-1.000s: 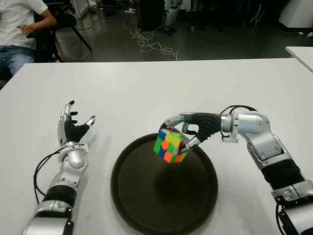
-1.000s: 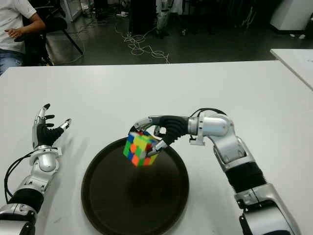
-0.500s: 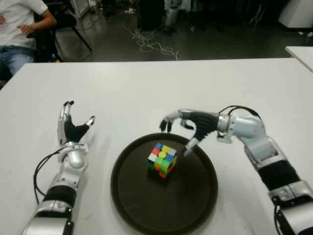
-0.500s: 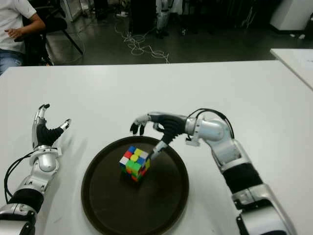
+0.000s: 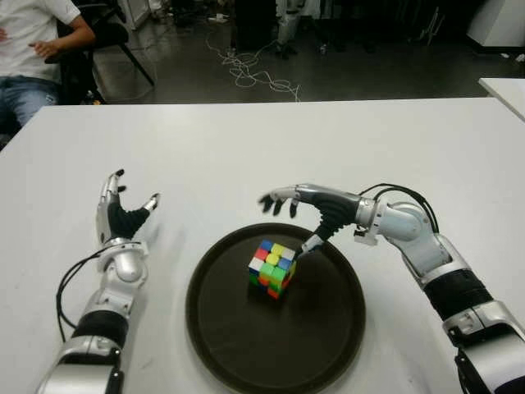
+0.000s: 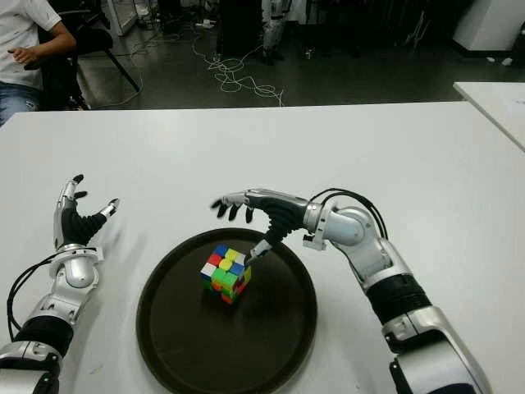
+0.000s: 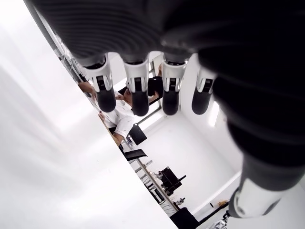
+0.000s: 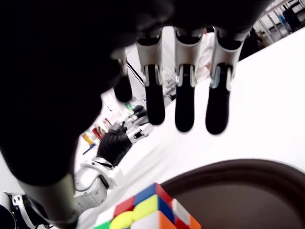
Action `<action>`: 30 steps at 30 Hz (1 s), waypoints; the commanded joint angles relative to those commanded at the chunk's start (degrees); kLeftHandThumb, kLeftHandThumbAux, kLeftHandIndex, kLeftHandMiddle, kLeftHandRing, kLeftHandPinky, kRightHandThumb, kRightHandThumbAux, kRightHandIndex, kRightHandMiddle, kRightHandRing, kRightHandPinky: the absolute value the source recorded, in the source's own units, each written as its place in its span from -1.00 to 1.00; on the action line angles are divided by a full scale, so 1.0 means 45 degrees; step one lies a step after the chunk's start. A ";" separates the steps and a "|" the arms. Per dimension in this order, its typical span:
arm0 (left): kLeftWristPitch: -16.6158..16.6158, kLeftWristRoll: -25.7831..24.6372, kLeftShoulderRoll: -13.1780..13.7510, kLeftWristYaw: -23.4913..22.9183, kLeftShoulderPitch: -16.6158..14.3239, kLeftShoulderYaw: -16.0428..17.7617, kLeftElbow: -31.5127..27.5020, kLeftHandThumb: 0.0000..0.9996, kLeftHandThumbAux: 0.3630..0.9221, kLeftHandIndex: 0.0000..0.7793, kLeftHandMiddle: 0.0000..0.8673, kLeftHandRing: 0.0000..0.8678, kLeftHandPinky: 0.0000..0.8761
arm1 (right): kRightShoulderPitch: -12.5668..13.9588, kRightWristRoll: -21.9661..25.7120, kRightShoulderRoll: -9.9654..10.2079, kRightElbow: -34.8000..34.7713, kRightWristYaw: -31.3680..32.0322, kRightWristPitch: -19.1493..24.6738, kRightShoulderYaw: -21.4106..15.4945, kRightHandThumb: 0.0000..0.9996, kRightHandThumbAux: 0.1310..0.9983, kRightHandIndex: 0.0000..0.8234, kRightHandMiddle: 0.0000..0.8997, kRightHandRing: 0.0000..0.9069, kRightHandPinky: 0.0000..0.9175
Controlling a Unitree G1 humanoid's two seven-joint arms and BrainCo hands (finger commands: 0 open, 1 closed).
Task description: Pick up the Rubik's Cube and put it in the plate
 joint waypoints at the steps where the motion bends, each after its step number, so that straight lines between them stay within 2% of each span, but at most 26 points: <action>1: 0.0000 0.0002 0.0000 0.0002 0.0001 -0.0001 0.0000 -1.00 0.21 -1.00 -0.46 -0.17 -0.10 | 0.0003 0.0004 -0.0004 -0.0007 -0.0002 0.0028 0.0003 -1.00 0.48 -1.00 -0.85 -0.92 -0.99; 2: -0.0020 -0.0007 -0.0002 0.0000 0.0003 0.0005 0.0011 -1.00 0.21 -1.00 -0.45 -0.17 -0.10 | 0.0003 0.0195 0.0027 0.0005 0.0133 0.0156 -0.0026 -1.00 0.48 -1.00 -0.86 -0.92 -0.99; 4: -0.0014 -0.0018 -0.0007 -0.0007 0.0004 0.0010 0.0022 -1.00 0.23 -1.00 -0.33 0.03 0.08 | 0.0002 0.0471 0.0071 0.0036 0.0313 0.0348 -0.0073 -1.00 0.55 -1.00 -0.86 -0.94 -1.00; 8: 0.0032 -0.0013 -0.0014 -0.0002 -0.0003 0.0008 0.0029 -1.00 0.23 -1.00 -0.24 0.18 0.21 | 0.0010 0.0627 0.0072 0.0027 0.0383 0.0534 -0.0087 -1.00 0.59 -1.00 -0.86 -0.95 -1.00; 11: -0.0001 -0.0011 -0.0022 0.0023 -0.0007 0.0009 0.0042 -1.00 0.26 -1.00 -0.03 0.42 0.45 | 0.0038 0.0688 0.0086 0.0004 0.0386 0.0751 -0.0117 -1.00 0.57 -1.00 -0.89 -0.97 -1.00; 16: -0.0087 -0.0023 -0.0061 0.0075 -0.0019 0.0015 0.0043 -1.00 0.30 -1.00 0.13 0.56 0.59 | 0.0064 0.0715 0.0131 0.0172 0.0125 0.0852 -0.0243 -1.00 0.44 -1.00 -0.95 -0.99 -1.00; 19: -0.0054 -0.0046 -0.0071 0.0062 -0.0035 0.0029 0.0064 -1.00 0.30 -1.00 0.14 0.59 0.61 | -0.0041 0.0745 0.0013 0.0499 -0.0168 0.0650 -0.0506 -1.00 0.41 -1.00 -0.95 -0.97 -1.00; 22: -0.0063 -0.0074 -0.0072 0.0040 -0.0053 0.0045 0.0083 -1.00 0.30 -1.00 0.24 0.63 0.66 | 0.0273 0.1265 -0.0063 0.0326 -0.0539 0.0839 -0.1146 -1.00 0.40 -1.00 -0.97 -0.97 -1.00; 28: -0.0162 -0.0162 -0.0051 -0.0038 -0.0025 0.0095 0.0053 -1.00 0.31 -1.00 0.16 0.63 0.66 | 0.0542 0.2811 -0.0191 0.0590 -0.0564 0.0937 -0.2488 -1.00 0.42 -1.00 -1.00 -0.99 -1.00; 30: -0.0206 -0.0176 -0.0036 -0.0064 0.0000 0.0099 0.0016 -1.00 0.33 -1.00 0.16 0.63 0.65 | 0.0815 0.3336 -0.0289 0.1398 -0.1020 0.0336 -0.3324 -1.00 0.41 -1.00 -1.00 -1.00 -1.00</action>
